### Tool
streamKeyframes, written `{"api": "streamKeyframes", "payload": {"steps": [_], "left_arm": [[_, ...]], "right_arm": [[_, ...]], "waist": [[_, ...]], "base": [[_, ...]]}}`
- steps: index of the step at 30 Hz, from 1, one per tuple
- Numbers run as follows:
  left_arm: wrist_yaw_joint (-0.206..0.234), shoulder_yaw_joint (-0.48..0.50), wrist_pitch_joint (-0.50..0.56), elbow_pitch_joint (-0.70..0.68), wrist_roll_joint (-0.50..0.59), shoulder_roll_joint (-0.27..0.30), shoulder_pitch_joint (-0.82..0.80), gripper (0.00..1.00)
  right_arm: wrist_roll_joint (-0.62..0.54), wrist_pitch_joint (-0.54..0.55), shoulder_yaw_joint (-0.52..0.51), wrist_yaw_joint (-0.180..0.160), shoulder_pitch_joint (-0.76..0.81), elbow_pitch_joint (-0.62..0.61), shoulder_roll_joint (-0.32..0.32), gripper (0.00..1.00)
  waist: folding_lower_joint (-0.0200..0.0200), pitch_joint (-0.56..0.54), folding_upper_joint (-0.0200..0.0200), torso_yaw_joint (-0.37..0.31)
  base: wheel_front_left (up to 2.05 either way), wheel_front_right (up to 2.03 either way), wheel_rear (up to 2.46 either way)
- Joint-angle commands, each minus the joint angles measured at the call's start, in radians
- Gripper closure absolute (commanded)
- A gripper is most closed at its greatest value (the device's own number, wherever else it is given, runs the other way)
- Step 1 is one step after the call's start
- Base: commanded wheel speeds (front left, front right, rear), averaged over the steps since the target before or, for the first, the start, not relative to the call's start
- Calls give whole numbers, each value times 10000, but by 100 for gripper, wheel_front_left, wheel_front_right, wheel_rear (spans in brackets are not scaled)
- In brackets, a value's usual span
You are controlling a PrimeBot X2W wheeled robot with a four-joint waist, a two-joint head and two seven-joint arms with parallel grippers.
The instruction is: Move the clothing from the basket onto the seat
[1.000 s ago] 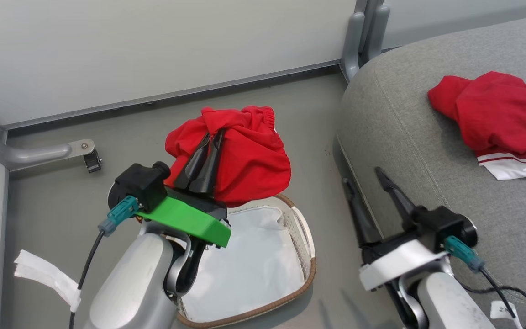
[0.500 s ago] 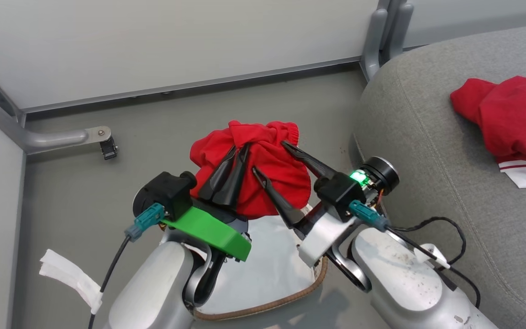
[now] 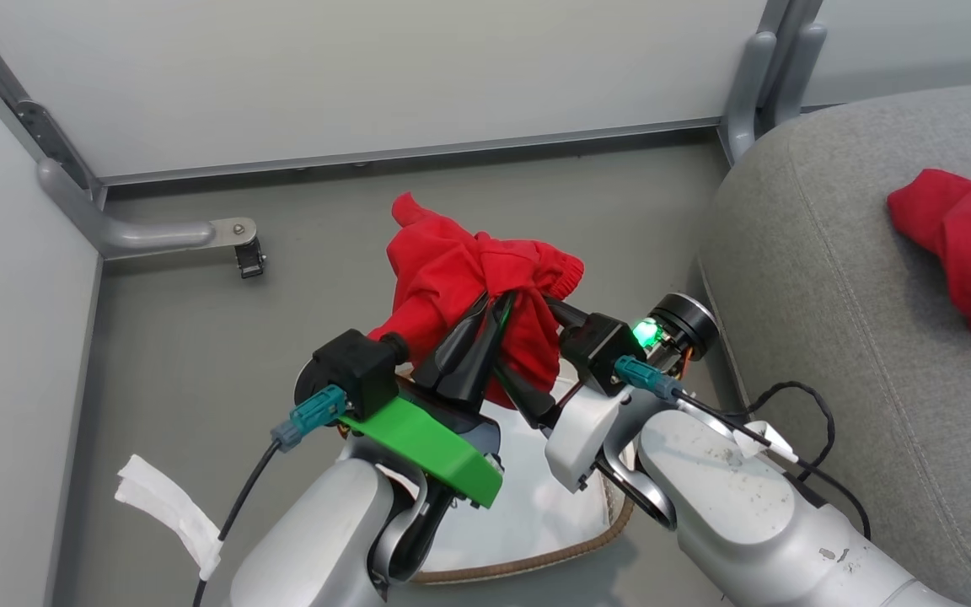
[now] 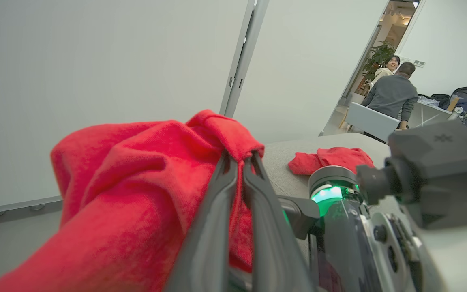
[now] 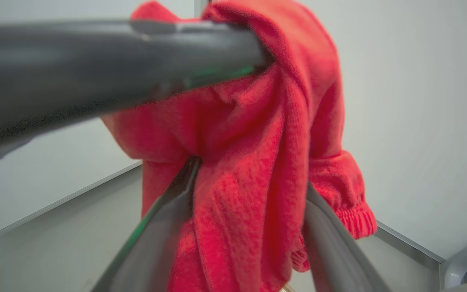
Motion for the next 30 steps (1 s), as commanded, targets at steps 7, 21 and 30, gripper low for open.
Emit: {"api": "streamKeyframes", "payload": {"steps": [7, 21, 30], "left_arm": [[-51, -103, -3, 54, -306, 94, -139, 100], [-42, 607, 2, 310, 667, 293, 235, 0], [-43, 579, 2, 205, 851, 352, 327, 0]], "right_arm": [[570, -4, 104, -14, -113, 142, -41, 100], [444, -7, -1402, -14, 840, -754, -41, 100], [29, -12, -2287, -14, 1507, -1353, -25, 100]], "waist": [[1, -53, 0, 246], [1, 258, 0, -1592], [1, 553, 0, -3705]], "base": [[0, 0, 0], [0, 0, 0], [0, 0, 0]]}}
